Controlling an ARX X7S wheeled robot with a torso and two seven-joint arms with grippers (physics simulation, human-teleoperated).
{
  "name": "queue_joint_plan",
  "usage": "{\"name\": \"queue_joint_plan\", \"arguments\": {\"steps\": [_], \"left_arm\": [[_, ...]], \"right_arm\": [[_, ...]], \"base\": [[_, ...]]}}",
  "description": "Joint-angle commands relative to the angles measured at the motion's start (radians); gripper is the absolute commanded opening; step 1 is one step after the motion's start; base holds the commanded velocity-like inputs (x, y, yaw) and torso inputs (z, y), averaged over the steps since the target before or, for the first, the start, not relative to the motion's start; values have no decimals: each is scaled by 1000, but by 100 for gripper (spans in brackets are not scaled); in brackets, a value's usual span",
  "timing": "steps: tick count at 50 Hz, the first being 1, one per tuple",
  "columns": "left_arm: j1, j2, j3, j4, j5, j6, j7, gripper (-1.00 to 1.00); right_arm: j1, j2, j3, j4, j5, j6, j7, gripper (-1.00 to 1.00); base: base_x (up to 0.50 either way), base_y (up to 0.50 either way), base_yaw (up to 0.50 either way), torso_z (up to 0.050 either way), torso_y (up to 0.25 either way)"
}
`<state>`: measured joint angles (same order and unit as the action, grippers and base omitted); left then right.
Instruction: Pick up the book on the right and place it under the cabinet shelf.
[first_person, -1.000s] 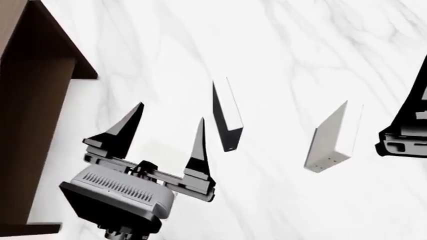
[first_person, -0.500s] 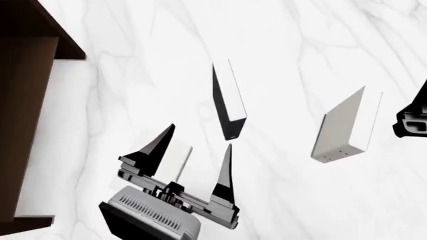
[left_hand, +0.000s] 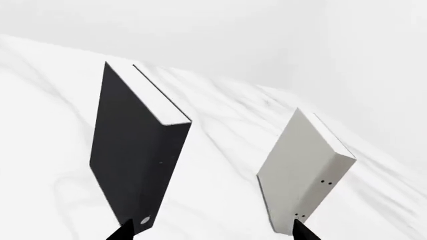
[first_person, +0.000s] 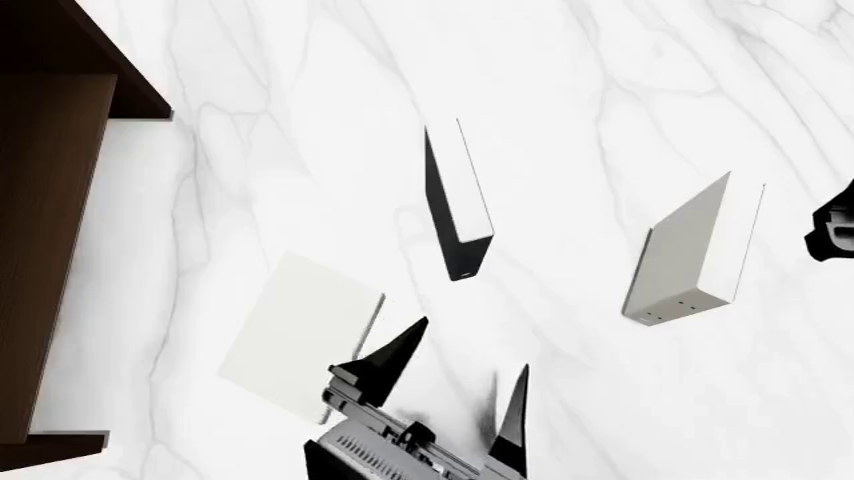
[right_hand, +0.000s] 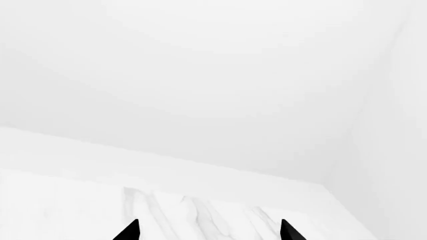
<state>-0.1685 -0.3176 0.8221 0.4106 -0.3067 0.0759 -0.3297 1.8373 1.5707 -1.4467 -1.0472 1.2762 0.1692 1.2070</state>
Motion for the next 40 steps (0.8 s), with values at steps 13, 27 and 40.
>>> {"name": "queue_joint_plan", "arguments": {"steps": [13, 27, 40], "left_arm": [[52, 69, 59, -192, -8, 97, 39, 100], [13, 130, -21, -389, -174, 137, 84, 100], [-52, 200, -77, -601, -242, 182, 126, 100]], "right_arm": [[13, 0, 36, 0, 42, 32, -16, 100], [38, 0, 75, 0, 87, 70, -45, 100], [99, 0, 149, 0, 181, 145, -77, 100]], "base": [[0, 0, 0, 0, 0], [0, 0, 0, 0, 0], [2, -1, -1, 0, 0]]}}
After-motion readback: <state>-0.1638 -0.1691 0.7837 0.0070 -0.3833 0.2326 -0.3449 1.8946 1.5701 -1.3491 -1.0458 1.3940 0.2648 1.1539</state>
